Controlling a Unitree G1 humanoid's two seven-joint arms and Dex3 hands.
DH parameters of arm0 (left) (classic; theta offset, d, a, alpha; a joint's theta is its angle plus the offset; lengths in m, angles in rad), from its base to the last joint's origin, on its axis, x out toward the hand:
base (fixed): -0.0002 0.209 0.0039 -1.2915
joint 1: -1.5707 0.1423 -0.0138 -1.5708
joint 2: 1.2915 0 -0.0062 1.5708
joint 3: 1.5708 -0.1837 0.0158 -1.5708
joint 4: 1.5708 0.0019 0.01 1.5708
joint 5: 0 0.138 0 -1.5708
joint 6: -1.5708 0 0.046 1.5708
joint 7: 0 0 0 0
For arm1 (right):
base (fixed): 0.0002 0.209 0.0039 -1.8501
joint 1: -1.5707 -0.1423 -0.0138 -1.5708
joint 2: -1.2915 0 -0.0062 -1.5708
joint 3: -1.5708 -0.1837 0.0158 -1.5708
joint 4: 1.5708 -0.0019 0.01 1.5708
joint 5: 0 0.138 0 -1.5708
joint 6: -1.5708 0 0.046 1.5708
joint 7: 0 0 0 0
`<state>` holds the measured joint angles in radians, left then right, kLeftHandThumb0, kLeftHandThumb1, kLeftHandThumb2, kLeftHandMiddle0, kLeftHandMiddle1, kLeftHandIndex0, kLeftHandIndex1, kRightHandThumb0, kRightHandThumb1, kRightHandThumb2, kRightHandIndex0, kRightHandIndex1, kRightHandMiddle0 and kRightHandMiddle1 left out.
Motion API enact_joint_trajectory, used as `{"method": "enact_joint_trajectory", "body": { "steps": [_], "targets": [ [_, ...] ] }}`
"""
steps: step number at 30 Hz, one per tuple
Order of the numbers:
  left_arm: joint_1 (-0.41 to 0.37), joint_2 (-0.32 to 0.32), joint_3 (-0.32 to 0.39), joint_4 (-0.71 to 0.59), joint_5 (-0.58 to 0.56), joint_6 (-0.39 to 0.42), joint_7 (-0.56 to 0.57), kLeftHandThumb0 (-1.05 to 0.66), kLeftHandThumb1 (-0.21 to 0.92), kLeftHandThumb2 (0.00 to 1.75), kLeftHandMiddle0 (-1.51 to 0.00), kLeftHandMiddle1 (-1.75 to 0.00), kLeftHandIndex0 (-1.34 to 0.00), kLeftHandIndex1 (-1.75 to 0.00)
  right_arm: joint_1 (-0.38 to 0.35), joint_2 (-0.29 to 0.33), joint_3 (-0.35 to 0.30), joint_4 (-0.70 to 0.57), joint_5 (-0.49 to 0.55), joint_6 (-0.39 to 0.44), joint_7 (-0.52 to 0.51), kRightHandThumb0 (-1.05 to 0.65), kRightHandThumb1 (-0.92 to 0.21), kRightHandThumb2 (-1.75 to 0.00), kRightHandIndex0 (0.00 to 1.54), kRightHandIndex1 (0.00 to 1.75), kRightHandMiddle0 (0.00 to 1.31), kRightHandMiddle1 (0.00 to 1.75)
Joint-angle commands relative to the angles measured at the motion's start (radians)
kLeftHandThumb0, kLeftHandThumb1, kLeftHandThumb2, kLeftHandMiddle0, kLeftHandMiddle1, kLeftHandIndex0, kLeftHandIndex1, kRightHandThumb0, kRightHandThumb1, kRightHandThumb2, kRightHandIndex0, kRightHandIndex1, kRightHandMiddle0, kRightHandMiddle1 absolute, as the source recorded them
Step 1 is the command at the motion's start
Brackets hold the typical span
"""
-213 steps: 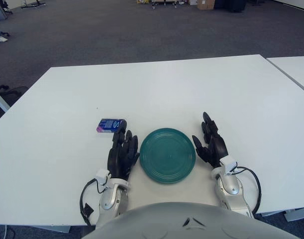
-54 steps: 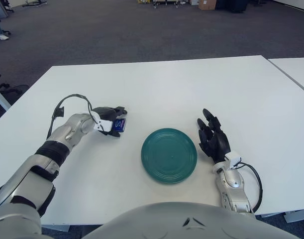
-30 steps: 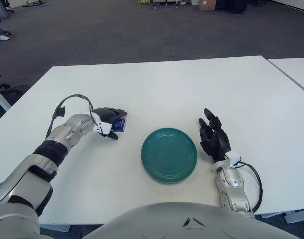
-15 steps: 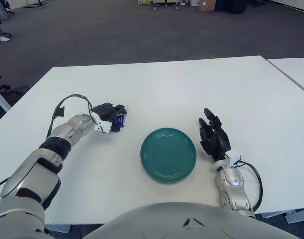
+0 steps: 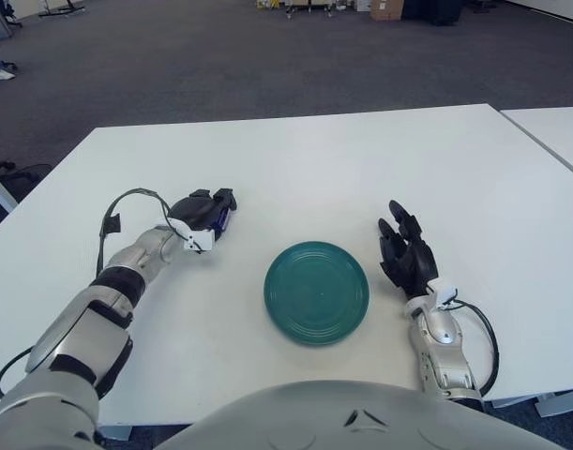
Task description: Put the gum into the plate.
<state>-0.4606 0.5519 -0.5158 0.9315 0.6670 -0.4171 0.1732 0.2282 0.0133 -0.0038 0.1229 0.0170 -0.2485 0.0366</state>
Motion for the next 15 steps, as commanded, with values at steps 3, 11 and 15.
{"method": "enact_joint_trajectory", "body": {
  "steps": [3,11,15],
  "targets": [
    [0.075,-0.009,-0.012,0.023,0.006,0.011,-0.035,0.0,0.43,1.18,-0.43,-1.7,-0.42,-1.75,0.04,-0.009,-0.022,0.103,-0.001,0.066,-0.017,-0.79,-0.92,-0.64,0.43,0.06,0.0,0.47],
    [0.085,0.0,-0.014,0.004,0.016,0.019,-0.015,0.0,0.27,1.37,-0.53,-1.73,-0.53,-1.75,0.03,-0.007,-0.027,0.128,-0.005,0.049,-0.025,-0.8,-0.92,-0.67,0.48,0.06,0.0,0.53],
    [0.095,0.014,-0.01,-0.02,0.016,0.017,-0.009,0.0,0.19,1.44,-0.65,-1.63,-0.59,-1.75,0.027,-0.001,-0.027,0.135,-0.008,0.048,-0.038,-0.79,-0.92,-0.67,0.49,0.06,0.0,0.54]
  ]
}}
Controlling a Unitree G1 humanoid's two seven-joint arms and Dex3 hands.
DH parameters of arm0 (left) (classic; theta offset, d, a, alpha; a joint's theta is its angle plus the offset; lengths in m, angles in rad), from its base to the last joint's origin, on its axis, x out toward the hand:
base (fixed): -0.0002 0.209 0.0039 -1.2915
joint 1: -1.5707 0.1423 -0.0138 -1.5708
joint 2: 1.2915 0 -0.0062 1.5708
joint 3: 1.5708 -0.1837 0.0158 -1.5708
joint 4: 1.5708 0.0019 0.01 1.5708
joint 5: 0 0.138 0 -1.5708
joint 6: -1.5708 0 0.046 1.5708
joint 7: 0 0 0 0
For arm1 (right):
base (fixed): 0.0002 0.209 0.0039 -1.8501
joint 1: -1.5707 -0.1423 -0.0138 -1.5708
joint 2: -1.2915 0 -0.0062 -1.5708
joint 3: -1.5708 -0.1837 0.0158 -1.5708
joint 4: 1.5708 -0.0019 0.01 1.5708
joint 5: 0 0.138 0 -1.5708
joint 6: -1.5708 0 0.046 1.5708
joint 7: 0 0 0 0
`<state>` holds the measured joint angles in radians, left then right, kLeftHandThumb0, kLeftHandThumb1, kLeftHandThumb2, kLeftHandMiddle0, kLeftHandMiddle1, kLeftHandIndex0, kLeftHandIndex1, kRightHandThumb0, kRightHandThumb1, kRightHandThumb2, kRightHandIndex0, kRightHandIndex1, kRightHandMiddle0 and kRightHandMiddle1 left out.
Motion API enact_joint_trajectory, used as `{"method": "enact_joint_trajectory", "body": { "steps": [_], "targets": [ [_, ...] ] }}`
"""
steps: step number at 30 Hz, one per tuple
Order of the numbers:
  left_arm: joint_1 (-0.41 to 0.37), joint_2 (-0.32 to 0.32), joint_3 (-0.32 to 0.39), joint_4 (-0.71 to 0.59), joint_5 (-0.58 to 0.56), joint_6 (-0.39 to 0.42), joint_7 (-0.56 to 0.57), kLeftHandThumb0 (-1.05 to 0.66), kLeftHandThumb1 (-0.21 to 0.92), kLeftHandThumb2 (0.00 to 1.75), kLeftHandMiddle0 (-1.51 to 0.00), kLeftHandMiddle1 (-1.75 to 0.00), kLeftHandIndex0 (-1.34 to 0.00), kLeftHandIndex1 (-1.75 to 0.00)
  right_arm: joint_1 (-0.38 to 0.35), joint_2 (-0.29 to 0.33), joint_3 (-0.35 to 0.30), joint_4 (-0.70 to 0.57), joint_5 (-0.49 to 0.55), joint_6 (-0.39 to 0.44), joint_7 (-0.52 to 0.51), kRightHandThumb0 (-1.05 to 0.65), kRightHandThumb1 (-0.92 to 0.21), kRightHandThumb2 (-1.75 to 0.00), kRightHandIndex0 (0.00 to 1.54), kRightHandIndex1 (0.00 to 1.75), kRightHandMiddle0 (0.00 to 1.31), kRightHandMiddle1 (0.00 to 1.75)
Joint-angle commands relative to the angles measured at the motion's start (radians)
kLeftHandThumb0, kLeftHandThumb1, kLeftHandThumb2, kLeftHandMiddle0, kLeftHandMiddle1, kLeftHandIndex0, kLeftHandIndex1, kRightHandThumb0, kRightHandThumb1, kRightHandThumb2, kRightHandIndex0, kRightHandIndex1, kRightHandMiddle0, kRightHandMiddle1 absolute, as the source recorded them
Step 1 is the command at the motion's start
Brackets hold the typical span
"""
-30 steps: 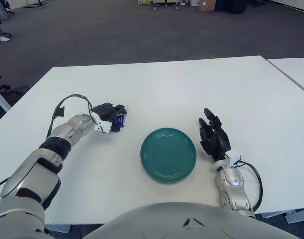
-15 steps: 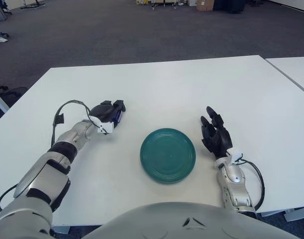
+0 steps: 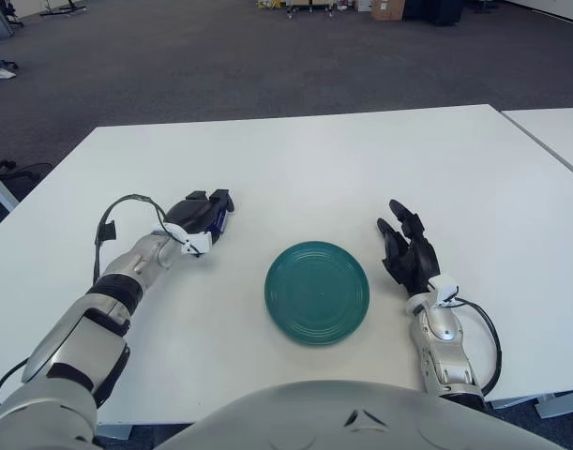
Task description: Put the gum into the plate.
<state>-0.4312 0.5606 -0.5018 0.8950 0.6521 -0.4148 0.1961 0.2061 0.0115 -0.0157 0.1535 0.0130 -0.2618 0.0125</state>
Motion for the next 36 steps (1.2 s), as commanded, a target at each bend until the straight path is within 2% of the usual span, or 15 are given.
{"method": "enact_joint_trajectory", "body": {
  "steps": [1,4,7,12,21,26,30,33,36],
  "targets": [
    [0.066,0.012,-0.022,0.005,0.032,0.016,-0.034,0.0,0.17,1.41,-0.74,-1.48,-0.61,-1.75,0.048,0.001,-0.014,0.105,-0.005,0.062,-0.017,-0.79,-0.92,-0.67,0.49,0.06,0.0,0.54],
    [0.065,0.033,-0.013,-0.041,0.032,0.026,-0.044,0.0,0.14,1.39,-0.85,-1.35,-0.61,-1.75,0.047,0.004,-0.012,0.107,-0.005,0.064,-0.024,-0.78,-0.92,-0.68,0.5,0.06,0.0,0.56],
    [0.071,0.051,0.002,-0.092,0.034,0.035,-0.032,0.0,0.12,1.41,-0.88,-1.33,-0.61,-1.75,0.046,0.008,-0.011,0.107,0.0,0.066,-0.027,-0.77,-0.92,-0.68,0.51,0.05,0.0,0.58],
    [0.092,0.082,0.049,-0.177,0.019,0.027,-0.009,0.0,0.1,1.46,-0.87,-1.42,-0.6,-1.75,0.048,0.014,-0.009,0.109,0.002,0.063,-0.033,-0.75,-0.92,-0.68,0.51,0.05,0.0,0.59],
    [0.141,0.127,0.171,-0.465,-0.022,0.066,-0.081,0.0,0.06,1.57,-0.82,-1.6,-0.61,-1.75,0.052,0.024,-0.002,0.106,-0.005,0.071,-0.047,-0.76,-0.92,-0.69,0.51,0.04,0.0,0.6],
    [0.176,0.118,0.223,-0.586,-0.044,0.093,-0.112,0.0,0.07,1.57,-0.8,-1.64,-0.6,-1.75,0.055,0.027,0.004,0.106,-0.016,0.071,-0.06,-0.75,-0.92,-0.7,0.49,0.03,0.0,0.59],
    [0.224,0.1,0.251,-0.736,-0.056,0.17,-0.186,0.0,0.06,1.57,-0.81,-1.63,-0.6,-1.75,0.057,0.029,0.01,0.108,-0.034,0.065,-0.075,-0.76,-0.92,-0.72,0.48,0.02,0.0,0.58],
    [0.258,0.082,0.25,-0.845,-0.051,0.217,-0.236,0.0,0.04,1.59,-0.84,-1.61,-0.62,-1.75,0.057,0.03,0.014,0.11,-0.042,0.065,-0.081,-0.76,-0.92,-0.73,0.48,0.02,0.0,0.58],
    [0.268,0.073,0.241,-0.887,-0.05,0.213,-0.268,0.0,0.03,1.6,-0.84,-1.62,-0.63,-1.75,0.057,0.033,0.015,0.113,-0.038,0.065,-0.08,-0.75,-0.92,-0.73,0.49,0.02,0.0,0.59]
  ]
}}
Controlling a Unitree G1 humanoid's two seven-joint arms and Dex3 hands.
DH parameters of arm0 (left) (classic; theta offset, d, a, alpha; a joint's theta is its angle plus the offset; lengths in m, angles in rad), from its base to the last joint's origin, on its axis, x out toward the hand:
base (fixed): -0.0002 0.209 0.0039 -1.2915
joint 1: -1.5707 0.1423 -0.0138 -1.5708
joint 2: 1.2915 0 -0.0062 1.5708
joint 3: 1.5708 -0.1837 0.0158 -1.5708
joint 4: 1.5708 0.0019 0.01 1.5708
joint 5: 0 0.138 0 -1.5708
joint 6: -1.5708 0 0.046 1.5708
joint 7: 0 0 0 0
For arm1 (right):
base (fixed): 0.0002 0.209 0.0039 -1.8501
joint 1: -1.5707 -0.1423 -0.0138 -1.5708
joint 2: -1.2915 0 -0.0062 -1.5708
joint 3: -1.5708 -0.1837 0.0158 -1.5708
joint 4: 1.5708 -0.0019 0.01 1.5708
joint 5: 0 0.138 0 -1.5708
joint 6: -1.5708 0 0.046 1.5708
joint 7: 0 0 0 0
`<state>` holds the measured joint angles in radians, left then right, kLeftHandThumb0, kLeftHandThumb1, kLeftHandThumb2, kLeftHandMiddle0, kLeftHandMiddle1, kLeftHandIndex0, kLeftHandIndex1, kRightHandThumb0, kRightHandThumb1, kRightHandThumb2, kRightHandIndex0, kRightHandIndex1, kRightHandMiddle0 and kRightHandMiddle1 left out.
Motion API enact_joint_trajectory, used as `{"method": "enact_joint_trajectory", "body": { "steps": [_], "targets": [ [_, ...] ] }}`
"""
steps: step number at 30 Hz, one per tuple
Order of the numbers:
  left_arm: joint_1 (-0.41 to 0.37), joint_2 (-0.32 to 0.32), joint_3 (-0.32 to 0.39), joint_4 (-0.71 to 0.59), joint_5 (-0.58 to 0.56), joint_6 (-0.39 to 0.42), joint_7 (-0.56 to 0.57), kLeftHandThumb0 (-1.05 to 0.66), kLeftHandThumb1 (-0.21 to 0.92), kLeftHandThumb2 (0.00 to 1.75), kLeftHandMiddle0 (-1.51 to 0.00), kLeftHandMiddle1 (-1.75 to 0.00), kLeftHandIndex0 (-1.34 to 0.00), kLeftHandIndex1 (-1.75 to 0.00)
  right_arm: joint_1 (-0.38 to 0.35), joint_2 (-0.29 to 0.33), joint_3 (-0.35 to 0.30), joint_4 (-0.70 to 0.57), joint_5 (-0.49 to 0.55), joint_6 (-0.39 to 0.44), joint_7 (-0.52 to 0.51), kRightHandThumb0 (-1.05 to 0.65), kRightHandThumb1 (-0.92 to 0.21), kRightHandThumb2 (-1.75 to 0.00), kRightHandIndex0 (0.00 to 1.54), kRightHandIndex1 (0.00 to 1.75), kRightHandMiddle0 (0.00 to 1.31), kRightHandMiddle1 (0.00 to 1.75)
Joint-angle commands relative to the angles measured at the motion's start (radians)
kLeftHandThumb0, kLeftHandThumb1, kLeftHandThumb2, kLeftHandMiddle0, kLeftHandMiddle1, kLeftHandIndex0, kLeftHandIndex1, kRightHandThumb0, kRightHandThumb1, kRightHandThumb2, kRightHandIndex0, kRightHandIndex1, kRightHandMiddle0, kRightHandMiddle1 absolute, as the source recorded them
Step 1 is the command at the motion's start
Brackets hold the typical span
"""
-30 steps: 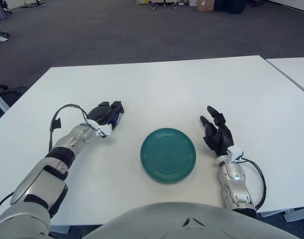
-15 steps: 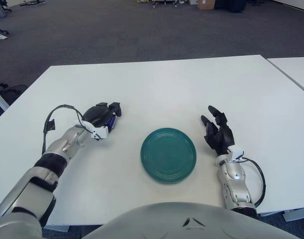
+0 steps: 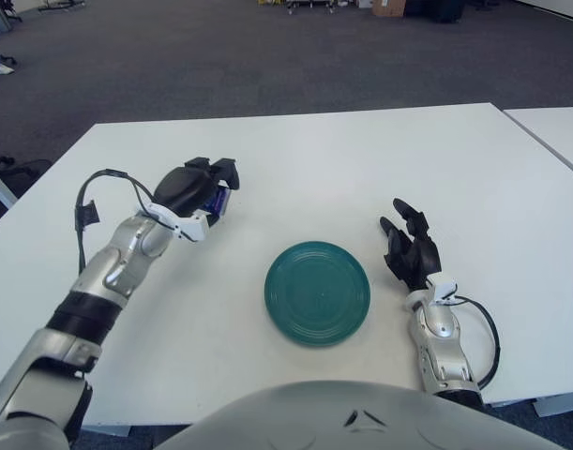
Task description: Put the gum into the plate.
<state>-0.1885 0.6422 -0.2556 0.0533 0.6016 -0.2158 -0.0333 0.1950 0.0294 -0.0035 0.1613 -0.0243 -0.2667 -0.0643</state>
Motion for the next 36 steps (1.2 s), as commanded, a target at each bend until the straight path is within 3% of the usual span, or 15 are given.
{"method": "enact_joint_trajectory", "body": {
  "steps": [1,15,23,30,36],
  "targets": [
    [0.027,-0.012,-0.009,-0.053,0.003,0.009,-0.047,0.0,0.03,1.6,-0.84,-1.62,-0.63,-1.75,0.068,0.015,0.004,0.106,0.001,0.069,-0.002,-0.75,-0.92,-0.72,0.49,0.02,0.0,0.59],
    [0.048,-0.073,-0.086,-0.224,0.044,-0.074,-0.142,0.0,0.05,1.59,-0.8,-1.64,-0.62,-1.75,0.083,0.025,0.021,0.095,0.002,0.073,0.005,-0.78,-0.92,-0.74,0.46,0.0,0.0,0.57],
    [0.029,-0.124,-0.149,-0.312,0.046,-0.067,-0.271,0.0,0.12,1.5,-0.77,-1.6,-0.59,-1.75,0.091,0.034,0.03,0.085,0.008,0.073,0.009,-0.76,-0.92,-0.71,0.49,0.02,0.0,0.58],
    [0.012,-0.182,-0.215,-0.366,0.132,-0.074,-0.309,0.0,0.15,1.45,-0.74,-1.56,-0.59,-1.75,0.093,0.032,0.044,0.073,-0.013,0.087,0.0,-0.78,-0.92,-0.71,0.5,0.02,0.0,0.55],
    [-0.018,-0.201,-0.251,-0.395,0.144,-0.073,-0.397,0.0,0.15,1.42,-0.77,-1.47,-0.62,-1.75,0.101,0.026,0.061,0.061,-0.047,0.075,-0.015,-0.79,-0.92,-0.69,0.43,0.0,0.0,0.48]
  ]
}}
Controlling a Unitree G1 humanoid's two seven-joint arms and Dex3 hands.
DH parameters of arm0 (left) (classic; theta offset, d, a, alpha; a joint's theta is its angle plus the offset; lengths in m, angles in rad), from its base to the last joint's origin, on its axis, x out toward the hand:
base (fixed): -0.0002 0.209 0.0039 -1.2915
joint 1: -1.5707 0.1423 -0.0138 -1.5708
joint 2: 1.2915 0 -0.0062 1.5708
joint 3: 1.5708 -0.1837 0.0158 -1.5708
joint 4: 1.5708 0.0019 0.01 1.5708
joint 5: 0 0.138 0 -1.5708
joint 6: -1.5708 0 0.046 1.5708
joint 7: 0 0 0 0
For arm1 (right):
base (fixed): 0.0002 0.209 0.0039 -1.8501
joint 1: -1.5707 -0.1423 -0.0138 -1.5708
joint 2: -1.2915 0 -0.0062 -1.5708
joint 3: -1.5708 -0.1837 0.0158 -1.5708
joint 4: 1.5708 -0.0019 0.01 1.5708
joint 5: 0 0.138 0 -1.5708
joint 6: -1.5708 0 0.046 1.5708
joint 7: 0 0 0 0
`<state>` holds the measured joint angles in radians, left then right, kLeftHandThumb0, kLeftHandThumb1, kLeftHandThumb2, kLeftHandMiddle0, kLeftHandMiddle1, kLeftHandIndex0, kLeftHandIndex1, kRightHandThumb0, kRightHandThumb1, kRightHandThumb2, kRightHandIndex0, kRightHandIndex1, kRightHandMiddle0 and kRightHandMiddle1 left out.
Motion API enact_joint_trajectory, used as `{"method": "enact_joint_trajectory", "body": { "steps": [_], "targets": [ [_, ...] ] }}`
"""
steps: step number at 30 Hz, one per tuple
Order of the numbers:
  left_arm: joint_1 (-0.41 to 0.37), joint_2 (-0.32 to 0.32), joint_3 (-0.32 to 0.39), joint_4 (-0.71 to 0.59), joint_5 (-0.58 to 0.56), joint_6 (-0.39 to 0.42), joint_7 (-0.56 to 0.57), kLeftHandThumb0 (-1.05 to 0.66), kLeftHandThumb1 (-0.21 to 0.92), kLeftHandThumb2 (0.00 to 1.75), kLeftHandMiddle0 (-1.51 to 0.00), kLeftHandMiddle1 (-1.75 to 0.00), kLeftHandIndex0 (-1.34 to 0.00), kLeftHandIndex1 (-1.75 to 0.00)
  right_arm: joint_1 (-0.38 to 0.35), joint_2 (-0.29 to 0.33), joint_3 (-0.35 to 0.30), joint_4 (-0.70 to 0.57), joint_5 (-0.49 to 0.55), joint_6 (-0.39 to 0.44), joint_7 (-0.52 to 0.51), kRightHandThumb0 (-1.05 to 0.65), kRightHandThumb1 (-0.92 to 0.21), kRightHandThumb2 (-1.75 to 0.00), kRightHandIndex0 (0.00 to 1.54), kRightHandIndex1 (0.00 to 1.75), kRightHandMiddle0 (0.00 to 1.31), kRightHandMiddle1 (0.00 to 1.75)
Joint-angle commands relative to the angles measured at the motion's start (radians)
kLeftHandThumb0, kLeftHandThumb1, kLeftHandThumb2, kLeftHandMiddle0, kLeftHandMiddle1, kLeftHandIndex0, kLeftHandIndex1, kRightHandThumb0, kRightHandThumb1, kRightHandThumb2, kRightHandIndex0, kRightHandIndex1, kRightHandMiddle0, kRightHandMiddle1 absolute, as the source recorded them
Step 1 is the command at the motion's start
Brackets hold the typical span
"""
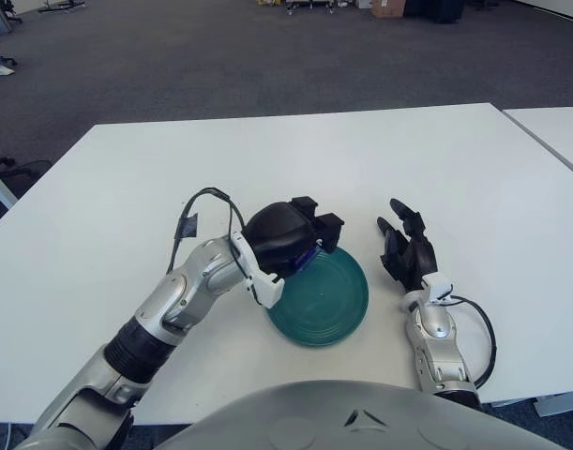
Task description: Put the gum into the plate.
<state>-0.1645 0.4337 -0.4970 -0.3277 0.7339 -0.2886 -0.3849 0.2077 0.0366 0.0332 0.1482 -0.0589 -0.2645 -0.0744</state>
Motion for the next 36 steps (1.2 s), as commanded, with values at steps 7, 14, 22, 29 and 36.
{"method": "enact_joint_trajectory", "body": {
  "steps": [7,14,22,29,36],
  "targets": [
    [-0.121,-0.042,-0.092,-0.052,0.041,0.035,-0.219,0.0,0.13,1.41,-0.8,-1.39,-0.65,-1.75,0.096,-0.001,0.044,0.05,-0.042,0.079,0.004,-0.81,-0.92,-0.72,0.29,0.0,0.0,0.43],
    [-0.084,-0.031,-0.103,-0.069,0.047,0.051,-0.277,0.0,0.18,1.38,-0.71,-1.48,-0.63,-1.75,0.089,0.001,0.043,0.043,-0.043,0.103,0.0,-0.81,-0.92,-0.74,0.2,0.0,0.0,0.4],
    [-0.066,-0.048,-0.116,-0.044,0.061,0.051,-0.273,0.0,0.28,1.31,-0.58,-1.66,-0.54,-1.7,0.075,0.019,0.03,0.054,-0.018,0.119,-0.006,-0.77,-0.92,-0.72,0.19,0.0,0.0,0.43],
    [-0.058,-0.063,-0.117,-0.042,0.04,0.088,-0.306,0.0,0.35,1.21,-0.53,-1.68,-0.54,-1.6,0.068,0.026,0.021,0.059,-0.003,0.133,-0.006,-0.78,-0.92,-0.67,0.22,0.01,0.0,0.48],
    [-0.058,-0.065,-0.129,0.001,-0.002,0.088,-0.321,0.0,0.36,1.18,-0.52,-1.68,-0.56,-1.57,0.064,0.034,0.008,0.061,0.034,0.16,0.012,-0.8,-0.92,-0.61,0.24,0.02,0.0,0.52]
  ]
}}
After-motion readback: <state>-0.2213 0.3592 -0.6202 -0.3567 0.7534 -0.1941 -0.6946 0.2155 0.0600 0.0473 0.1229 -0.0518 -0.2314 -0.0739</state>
